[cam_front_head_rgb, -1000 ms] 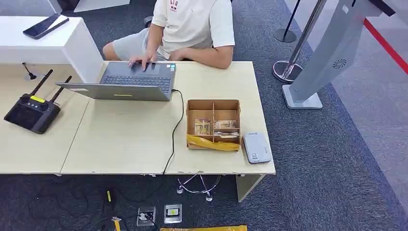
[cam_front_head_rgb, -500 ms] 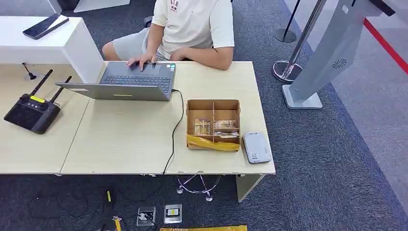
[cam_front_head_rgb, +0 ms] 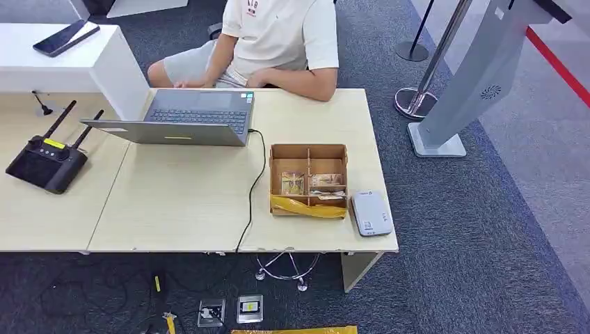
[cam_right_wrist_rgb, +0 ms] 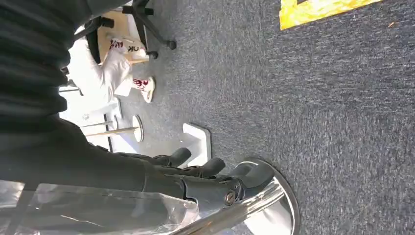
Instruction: Pass the card to the sensor for recognition and then transmit it.
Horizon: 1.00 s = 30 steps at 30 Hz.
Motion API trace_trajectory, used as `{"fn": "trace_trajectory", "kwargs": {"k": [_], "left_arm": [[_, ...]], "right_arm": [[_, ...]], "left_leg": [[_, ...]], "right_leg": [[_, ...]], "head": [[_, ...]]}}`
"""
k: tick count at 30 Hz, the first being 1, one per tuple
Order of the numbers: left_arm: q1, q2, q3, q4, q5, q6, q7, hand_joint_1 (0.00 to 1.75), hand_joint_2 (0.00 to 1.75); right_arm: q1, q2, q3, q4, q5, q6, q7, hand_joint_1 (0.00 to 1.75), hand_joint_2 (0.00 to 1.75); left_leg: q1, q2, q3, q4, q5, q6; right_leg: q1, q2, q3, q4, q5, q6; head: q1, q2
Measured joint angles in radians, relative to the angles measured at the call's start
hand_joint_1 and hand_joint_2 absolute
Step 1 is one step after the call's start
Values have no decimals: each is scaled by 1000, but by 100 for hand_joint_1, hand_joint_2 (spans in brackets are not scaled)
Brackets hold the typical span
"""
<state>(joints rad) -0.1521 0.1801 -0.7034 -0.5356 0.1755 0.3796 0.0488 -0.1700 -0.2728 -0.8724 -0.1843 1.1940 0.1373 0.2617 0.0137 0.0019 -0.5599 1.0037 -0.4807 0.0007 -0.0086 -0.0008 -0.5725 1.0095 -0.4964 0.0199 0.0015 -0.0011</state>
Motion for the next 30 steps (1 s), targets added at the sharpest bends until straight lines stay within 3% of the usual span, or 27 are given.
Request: {"fn": "trace_trajectory", "kwargs": {"k": [21, 22, 30], "left_arm": [[-4, -4, 0, 11, -4, 0, -2, 0, 0], [-5, -4, -1, 12, -4, 1, -2, 0, 175], [-4, -5, -2, 14, -4, 3, -2, 0, 175]], "right_arm": [[0, 3, 0, 0, -3, -6, 0, 0, 175], [0, 3, 0, 0, -4, -7, 0, 0, 175], [0, 3, 0, 0, -5, -6, 0, 0, 175]], "left_leg": [[0, 0, 0, 0, 0, 0], [0, 0, 0, 0, 0, 0], [0, 0, 0, 0, 0, 0]], "right_leg": [[0, 0, 0, 0, 0, 0], [0, 0, 0, 0, 0, 0], [0, 0, 0, 0, 0, 0]], "head": [[0, 0], [0, 0], [0, 0]]}}
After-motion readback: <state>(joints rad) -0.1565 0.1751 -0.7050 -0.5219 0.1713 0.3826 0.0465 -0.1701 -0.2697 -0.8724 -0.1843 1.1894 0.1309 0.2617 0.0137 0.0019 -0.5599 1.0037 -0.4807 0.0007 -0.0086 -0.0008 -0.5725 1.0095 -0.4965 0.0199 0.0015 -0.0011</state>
